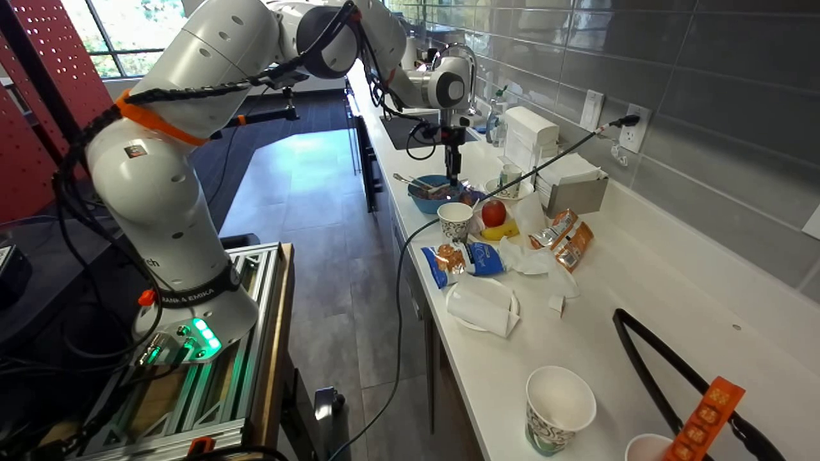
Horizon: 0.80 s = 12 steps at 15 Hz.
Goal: Place some cereal from the blue bowl into the white bowl.
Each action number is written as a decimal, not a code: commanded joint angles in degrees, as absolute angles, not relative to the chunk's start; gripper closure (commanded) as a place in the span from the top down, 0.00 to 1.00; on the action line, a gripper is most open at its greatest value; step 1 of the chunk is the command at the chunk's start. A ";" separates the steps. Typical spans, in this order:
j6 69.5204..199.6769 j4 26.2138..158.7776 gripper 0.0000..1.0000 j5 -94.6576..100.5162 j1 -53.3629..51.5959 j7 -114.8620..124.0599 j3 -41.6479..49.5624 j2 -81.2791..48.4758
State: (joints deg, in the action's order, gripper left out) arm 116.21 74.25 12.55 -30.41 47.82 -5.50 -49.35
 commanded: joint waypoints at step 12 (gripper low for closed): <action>117.51 72.58 0.27 12.69 -31.80 48.45 -3.78 -51.61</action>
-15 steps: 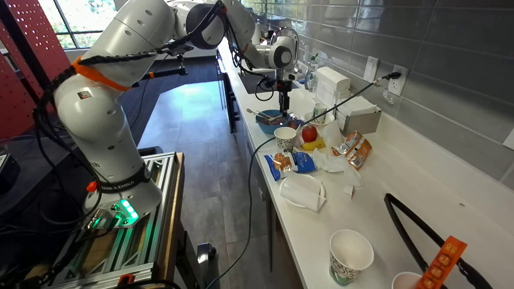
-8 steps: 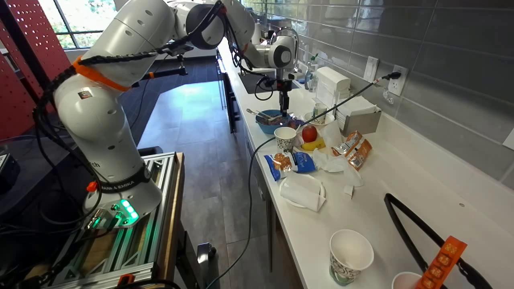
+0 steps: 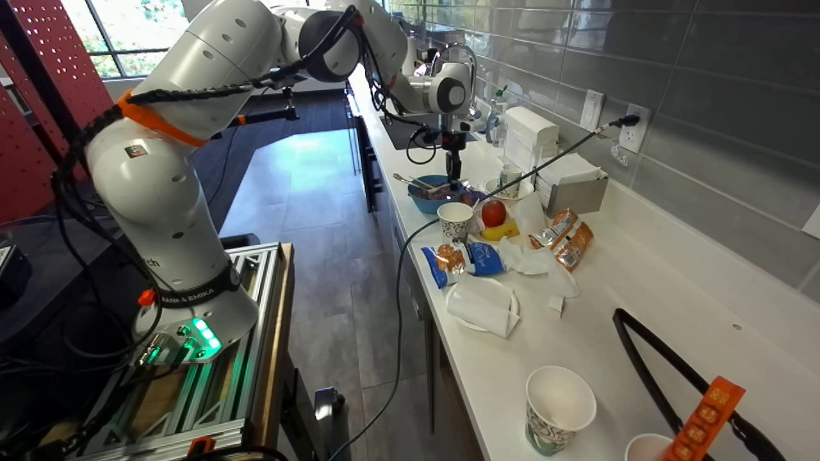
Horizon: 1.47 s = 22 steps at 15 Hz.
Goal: Place some cereal from the blue bowl into the white bowl.
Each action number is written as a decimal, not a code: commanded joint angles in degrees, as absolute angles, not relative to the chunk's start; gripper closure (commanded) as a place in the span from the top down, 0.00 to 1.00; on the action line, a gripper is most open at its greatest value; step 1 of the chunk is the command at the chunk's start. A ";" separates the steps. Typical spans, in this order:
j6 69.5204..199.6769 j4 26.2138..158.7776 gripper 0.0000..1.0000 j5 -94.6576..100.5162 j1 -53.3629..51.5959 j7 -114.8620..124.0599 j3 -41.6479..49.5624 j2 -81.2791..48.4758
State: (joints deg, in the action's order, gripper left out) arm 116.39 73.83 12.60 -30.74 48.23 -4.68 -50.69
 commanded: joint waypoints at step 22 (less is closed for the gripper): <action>135.31 88.24 0.01 27.14 -39.74 67.00 4.54 -40.78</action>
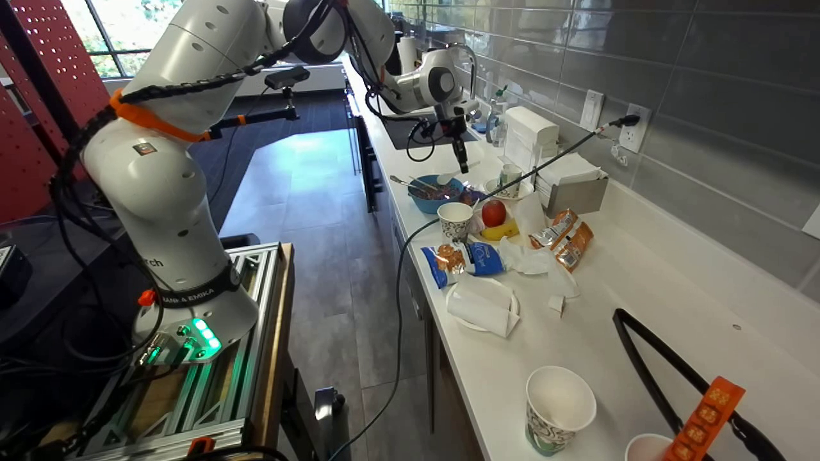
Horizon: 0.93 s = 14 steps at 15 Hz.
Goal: Place some cereal from the blue bowl into the white bowl.
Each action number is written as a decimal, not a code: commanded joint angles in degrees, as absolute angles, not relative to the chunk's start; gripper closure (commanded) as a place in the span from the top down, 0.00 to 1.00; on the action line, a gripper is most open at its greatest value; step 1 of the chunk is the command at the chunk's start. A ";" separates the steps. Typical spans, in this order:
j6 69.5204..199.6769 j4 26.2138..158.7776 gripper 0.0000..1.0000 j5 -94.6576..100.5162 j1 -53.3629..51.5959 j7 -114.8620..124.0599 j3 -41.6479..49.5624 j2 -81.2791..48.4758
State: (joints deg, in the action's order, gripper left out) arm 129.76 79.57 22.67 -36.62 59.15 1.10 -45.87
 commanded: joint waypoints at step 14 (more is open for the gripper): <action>134.87 112.29 0.01 49.36 -55.69 116.20 17.43 -25.63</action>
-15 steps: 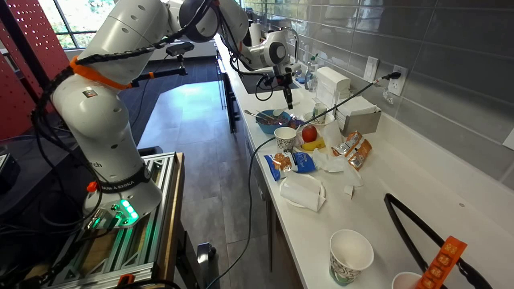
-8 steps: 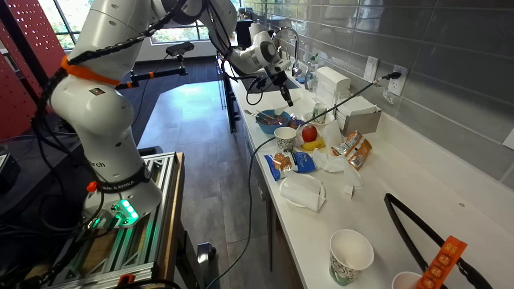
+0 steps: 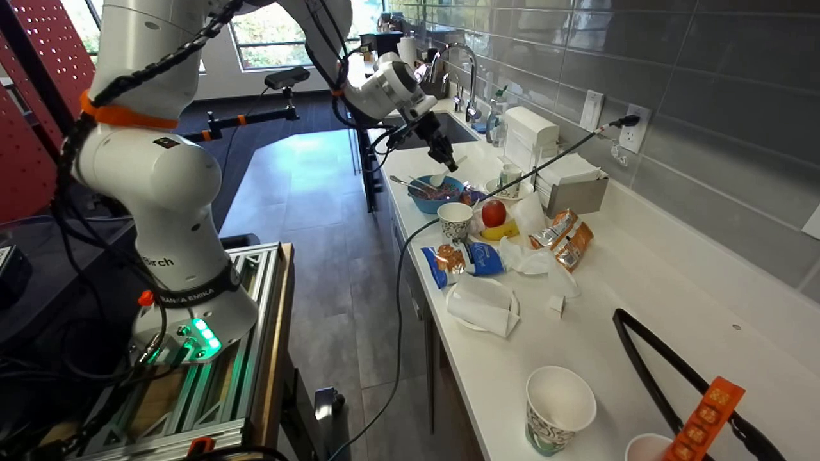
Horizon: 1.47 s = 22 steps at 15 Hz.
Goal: Place some cereal from the blue bowl into the white bowl.
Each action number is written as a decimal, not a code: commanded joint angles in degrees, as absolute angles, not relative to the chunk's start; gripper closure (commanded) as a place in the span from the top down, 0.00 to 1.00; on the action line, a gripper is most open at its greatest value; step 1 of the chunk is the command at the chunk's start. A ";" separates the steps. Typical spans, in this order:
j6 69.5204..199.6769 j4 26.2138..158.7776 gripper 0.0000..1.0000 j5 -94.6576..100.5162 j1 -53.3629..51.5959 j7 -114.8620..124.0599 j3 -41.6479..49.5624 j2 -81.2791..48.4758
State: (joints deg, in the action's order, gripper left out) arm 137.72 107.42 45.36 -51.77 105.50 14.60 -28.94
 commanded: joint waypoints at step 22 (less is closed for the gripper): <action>123.31 101.05 0.01 59.84 -40.15 118.29 -1.48 -32.45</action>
